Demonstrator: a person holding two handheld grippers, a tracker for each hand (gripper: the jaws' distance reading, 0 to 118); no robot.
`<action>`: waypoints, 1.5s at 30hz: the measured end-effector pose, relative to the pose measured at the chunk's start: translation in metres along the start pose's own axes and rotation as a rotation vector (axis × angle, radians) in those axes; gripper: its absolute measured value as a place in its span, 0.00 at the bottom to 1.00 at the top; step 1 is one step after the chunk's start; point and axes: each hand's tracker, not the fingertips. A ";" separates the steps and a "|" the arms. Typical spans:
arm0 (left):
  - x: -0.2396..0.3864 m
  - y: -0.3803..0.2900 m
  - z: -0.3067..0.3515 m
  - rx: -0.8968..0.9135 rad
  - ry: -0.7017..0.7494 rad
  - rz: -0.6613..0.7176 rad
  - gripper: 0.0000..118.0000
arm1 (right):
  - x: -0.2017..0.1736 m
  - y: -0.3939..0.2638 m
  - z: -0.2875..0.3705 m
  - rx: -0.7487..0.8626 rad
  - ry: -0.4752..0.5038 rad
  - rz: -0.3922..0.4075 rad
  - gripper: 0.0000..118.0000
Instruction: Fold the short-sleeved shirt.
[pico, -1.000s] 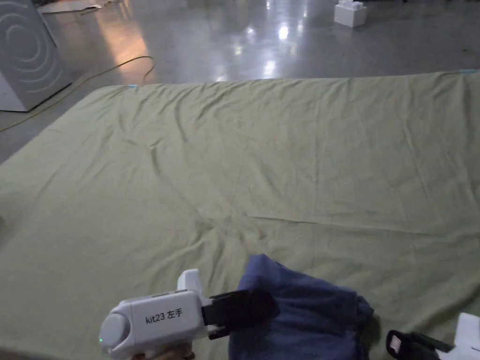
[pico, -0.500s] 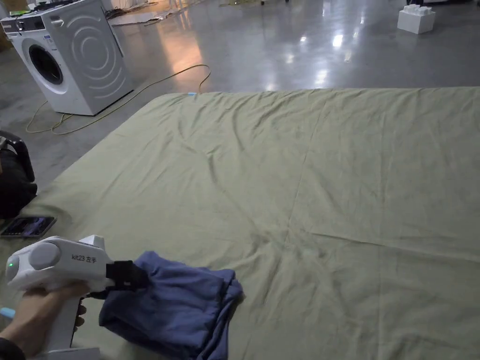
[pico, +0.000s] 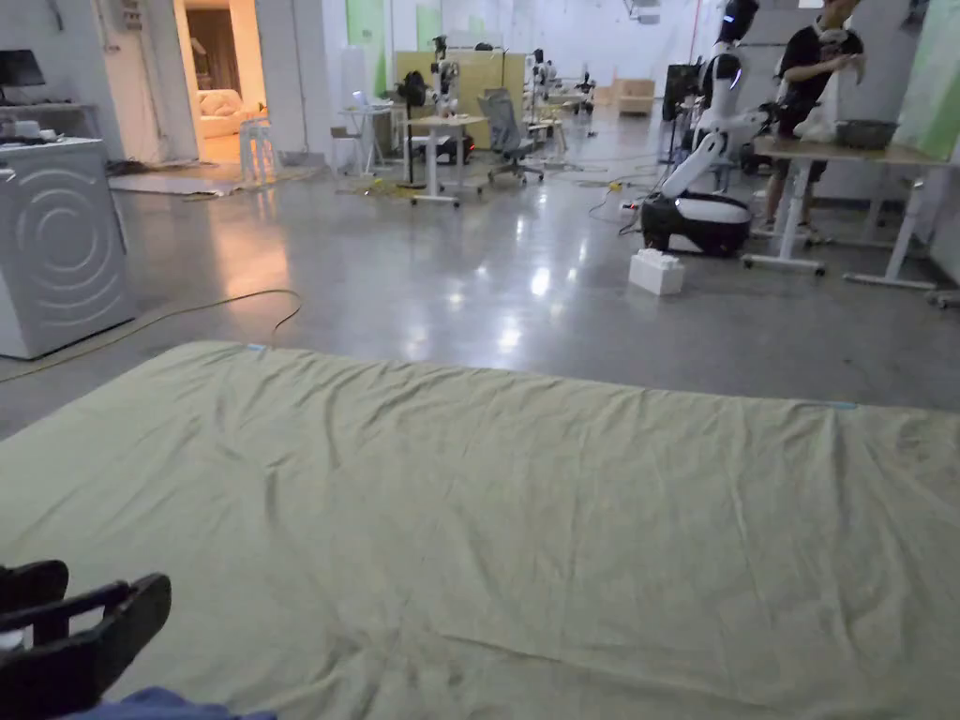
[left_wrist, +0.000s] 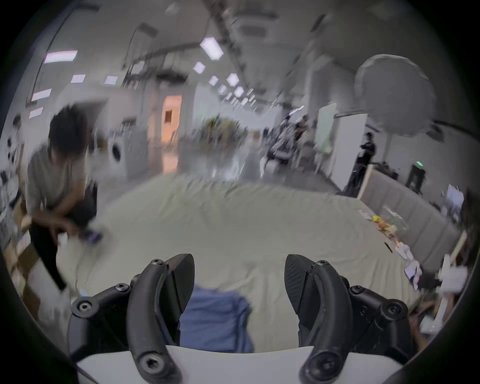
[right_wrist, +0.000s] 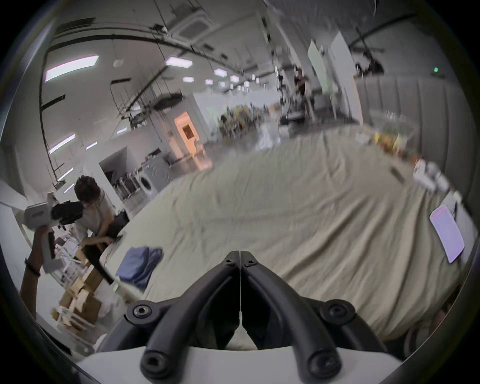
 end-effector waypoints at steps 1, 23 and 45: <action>0.018 -0.001 0.005 0.050 0.004 -0.026 0.62 | -0.001 0.007 0.009 0.054 -0.014 0.008 0.00; 0.148 -0.017 0.054 0.208 0.033 -0.107 0.01 | -0.047 0.029 0.088 0.307 -0.146 0.307 0.00; 0.151 -0.013 0.053 0.221 -0.022 -0.096 0.01 | -0.054 0.036 0.093 0.336 -0.118 0.325 0.00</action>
